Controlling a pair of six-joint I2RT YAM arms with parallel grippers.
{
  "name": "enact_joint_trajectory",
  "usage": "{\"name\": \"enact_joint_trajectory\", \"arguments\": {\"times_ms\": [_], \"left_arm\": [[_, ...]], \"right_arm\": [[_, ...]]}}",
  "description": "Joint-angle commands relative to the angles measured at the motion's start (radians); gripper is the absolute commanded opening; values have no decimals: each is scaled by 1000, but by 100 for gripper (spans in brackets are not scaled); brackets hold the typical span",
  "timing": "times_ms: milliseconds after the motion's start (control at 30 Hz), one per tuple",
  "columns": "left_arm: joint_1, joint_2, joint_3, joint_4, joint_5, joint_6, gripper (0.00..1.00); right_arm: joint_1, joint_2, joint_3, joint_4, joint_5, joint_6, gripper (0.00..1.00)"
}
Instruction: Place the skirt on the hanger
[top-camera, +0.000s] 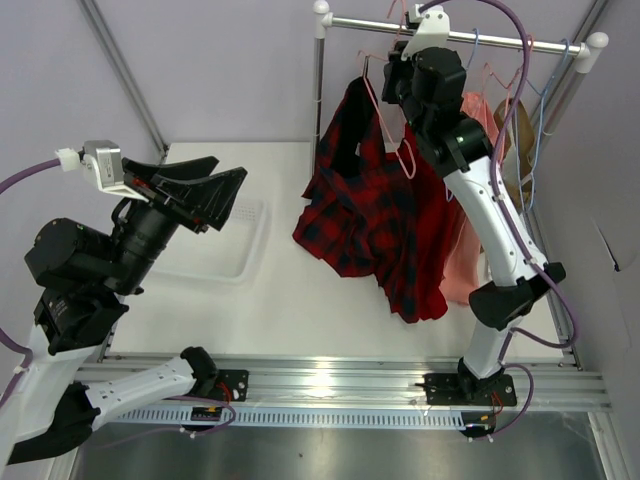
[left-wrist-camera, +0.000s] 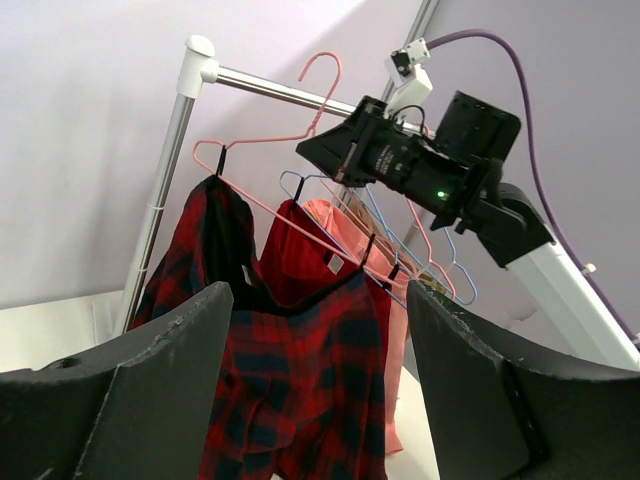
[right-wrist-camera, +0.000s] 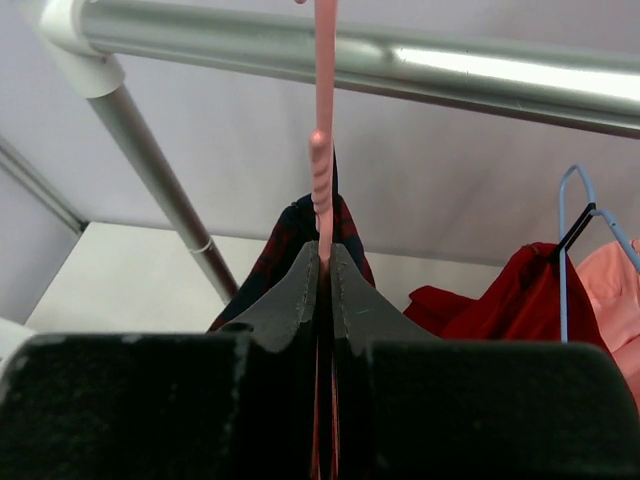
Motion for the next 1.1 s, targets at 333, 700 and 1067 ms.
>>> {"name": "enact_joint_trajectory", "arguments": {"times_ms": [333, 700, 1067], "left_arm": [[7, 2, 14, -9, -17, 54, 76], [7, -2, -24, -4, -30, 54, 76], [7, -2, -60, 1, -34, 42, 76]], "right_arm": [[-7, 108, 129, 200, 103, -45, 0], [-10, 20, -126, 243, 95, 10, 0], [-10, -84, -261, 239, 76, 67, 73]]}}
